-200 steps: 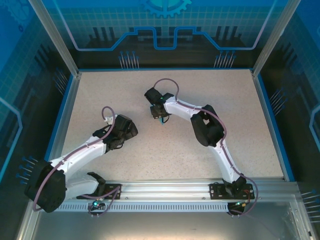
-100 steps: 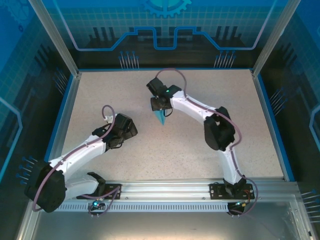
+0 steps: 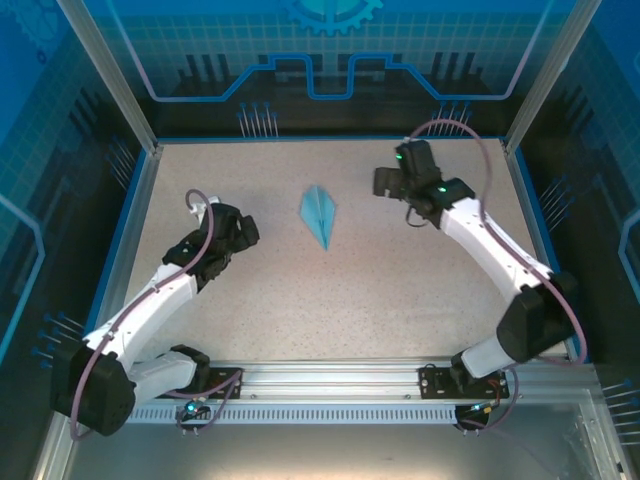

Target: Fold a paper plane with a square sheet of paper (pick it up from the middle)

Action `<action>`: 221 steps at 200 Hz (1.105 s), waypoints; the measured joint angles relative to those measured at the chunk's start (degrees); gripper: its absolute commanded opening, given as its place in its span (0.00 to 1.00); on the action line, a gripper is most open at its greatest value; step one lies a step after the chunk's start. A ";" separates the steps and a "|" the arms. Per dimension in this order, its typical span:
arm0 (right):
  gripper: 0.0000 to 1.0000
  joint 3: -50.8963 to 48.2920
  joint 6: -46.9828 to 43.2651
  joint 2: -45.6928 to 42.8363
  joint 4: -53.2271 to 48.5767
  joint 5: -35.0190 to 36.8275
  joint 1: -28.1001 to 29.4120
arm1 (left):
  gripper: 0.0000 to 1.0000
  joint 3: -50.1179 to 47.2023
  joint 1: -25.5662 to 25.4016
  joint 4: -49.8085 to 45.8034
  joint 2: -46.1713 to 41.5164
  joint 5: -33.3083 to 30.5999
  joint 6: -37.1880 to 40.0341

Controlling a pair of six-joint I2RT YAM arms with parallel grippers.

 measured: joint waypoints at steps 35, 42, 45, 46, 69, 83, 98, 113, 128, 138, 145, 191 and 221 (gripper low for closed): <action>0.99 -15.28 -2.73 -10.38 6.40 3.23 -8.55 | 0.98 -5.57 5.57 10.95 -0.26 0.09 7.08; 0.99 -18.60 -3.34 -12.07 8.15 3.98 -9.81 | 0.98 -6.86 6.54 12.63 -0.26 0.13 8.28; 0.99 -20.17 -3.65 -12.74 9.01 4.13 -10.27 | 0.98 -7.39 6.86 13.29 -0.26 0.17 8.79; 0.99 -21.05 -3.85 -13.14 9.44 4.35 -10.56 | 0.99 -7.52 6.95 13.49 -0.26 0.20 8.92; 0.99 -34.21 -6.45 -18.12 16.98 4.66 -13.46 | 0.98 -11.89 9.01 20.55 -0.26 1.40 13.66; 0.99 -40.24 -7.98 -19.69 20.72 4.66 -14.08 | 0.99 -15.56 10.16 26.29 -0.26 3.26 16.35; 1.00 -44.59 -10.05 -20.06 25.42 4.70 -14.08 | 0.99 -19.06 11.43 31.30 0.07 5.40 18.58; 0.99 -46.90 -12.13 -19.65 29.68 4.63 -14.08 | 0.98 -21.22 12.55 36.02 1.62 7.56 20.61; 0.99 -47.82 -14.05 -18.69 34.36 3.76 -14.08 | 0.98 -22.49 13.57 40.92 3.96 9.92 22.25; 0.99 -48.41 -15.43 -17.70 38.49 2.86 -14.08 | 0.99 -23.43 14.40 44.52 5.46 11.87 22.88; 0.99 -48.87 -16.20 -17.09 40.94 2.16 -14.08 | 0.99 -24.11 15.08 46.77 6.43 13.05 23.37; 0.99 -51.93 -19.87 -12.26 53.40 -2.93 -14.08 | 0.98 -25.83 17.97 56.43 9.31 19.74 25.03; 1.00 -52.30 -20.81 -9.35 59.08 -6.14 -14.67 | 0.99 -25.83 18.32 62.10 12.94 22.25 25.46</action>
